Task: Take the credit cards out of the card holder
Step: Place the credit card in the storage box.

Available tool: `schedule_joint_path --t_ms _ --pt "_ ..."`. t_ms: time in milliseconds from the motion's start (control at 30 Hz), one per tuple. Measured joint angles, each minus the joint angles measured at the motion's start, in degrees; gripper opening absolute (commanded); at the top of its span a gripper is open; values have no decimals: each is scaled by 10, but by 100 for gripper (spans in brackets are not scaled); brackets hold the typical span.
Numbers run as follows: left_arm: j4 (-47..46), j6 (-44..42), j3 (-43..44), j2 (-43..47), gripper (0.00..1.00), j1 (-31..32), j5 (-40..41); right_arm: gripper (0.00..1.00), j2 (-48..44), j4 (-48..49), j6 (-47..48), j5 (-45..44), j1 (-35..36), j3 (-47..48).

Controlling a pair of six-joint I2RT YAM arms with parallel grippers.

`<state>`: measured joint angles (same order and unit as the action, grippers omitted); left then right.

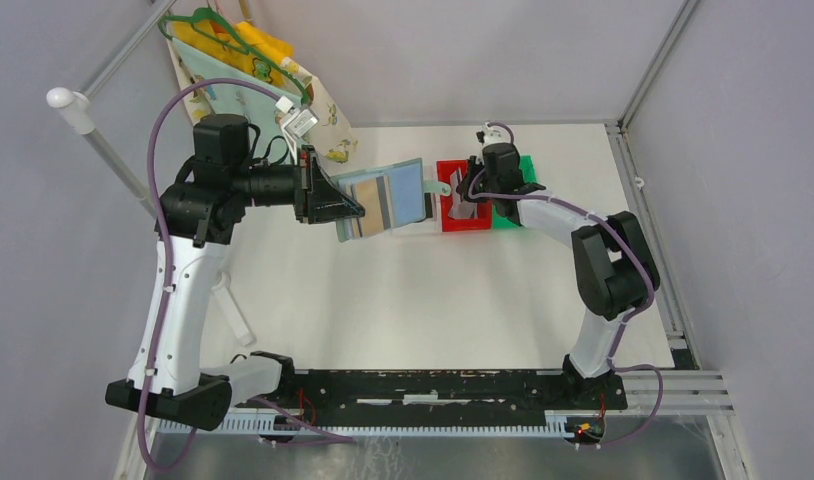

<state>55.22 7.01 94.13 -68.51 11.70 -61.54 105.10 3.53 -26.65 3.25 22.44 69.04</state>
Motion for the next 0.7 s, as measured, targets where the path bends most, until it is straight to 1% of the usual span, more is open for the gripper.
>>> schedule_joint_path --t_ms 33,167,300,467,567,633,700 --pt "1 0 0 0 2 0 0 8 1 -1 0 -5 1 0" --pt "11 0 0 -8 2 0 1 13 1 4 0 -12 3 0" --pt "18 0 1 -14 2 0 4 15 1 13 0 -18 4 -3" --pt "22 -1 1 -15 2 0 6 31 -9 15 1 -34 5 -7" --pt "23 -3 1 -15 2 0 7 41 -39 15 7 -49 5 -25" --pt "25 -5 1 -15 2 0 7 50 -67 12 13 -55 5 -35" --pt "28 -6 1 -15 2 0 9 63 -99 11 17 -55 6 -38"
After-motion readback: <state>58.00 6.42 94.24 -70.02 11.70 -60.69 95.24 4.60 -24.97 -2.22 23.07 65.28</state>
